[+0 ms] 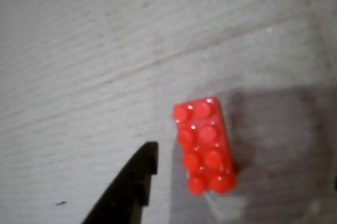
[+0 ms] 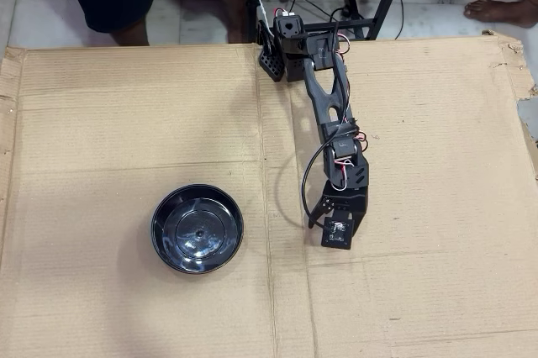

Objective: Grasp a lego block and put it in the bin.

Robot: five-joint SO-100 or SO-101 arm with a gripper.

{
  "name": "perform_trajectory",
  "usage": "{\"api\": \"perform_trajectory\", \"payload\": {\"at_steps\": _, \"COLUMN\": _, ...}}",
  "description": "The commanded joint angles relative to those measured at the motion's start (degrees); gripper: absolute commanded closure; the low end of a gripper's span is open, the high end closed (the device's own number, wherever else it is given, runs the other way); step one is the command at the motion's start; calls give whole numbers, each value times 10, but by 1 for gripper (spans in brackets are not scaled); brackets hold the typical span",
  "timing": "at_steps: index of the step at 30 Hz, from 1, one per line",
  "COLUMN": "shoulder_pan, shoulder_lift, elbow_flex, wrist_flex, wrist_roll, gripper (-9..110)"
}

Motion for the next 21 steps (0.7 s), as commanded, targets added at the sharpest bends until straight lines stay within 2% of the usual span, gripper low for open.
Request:
{"api": "perform_trajectory", "payload": {"at_steps": 1, "shoulder_pan": -7, "shoulder_lift": 1, "elbow_flex": -22, "wrist_flex": -6, "wrist_roll": -4, "gripper": 64}}
{"api": "perform_trajectory", "payload": {"at_steps": 8, "shoulder_pan": -24, "shoulder_lift": -33, "elbow_flex": -63, "wrist_flex": -5, "wrist_roll": -4, "gripper": 66}}
{"api": "perform_trajectory", "payload": {"at_steps": 16, "shoulder_pan": -21, "shoulder_lift": -97, "elbow_flex": -128, "wrist_flex": -6, "wrist_roll": -4, "gripper": 91}}
{"api": "perform_trajectory", "payload": {"at_steps": 21, "shoulder_pan": -16, "shoulder_lift": -104, "elbow_flex": -131, "wrist_flex": -4, "wrist_roll": -4, "gripper": 101}}
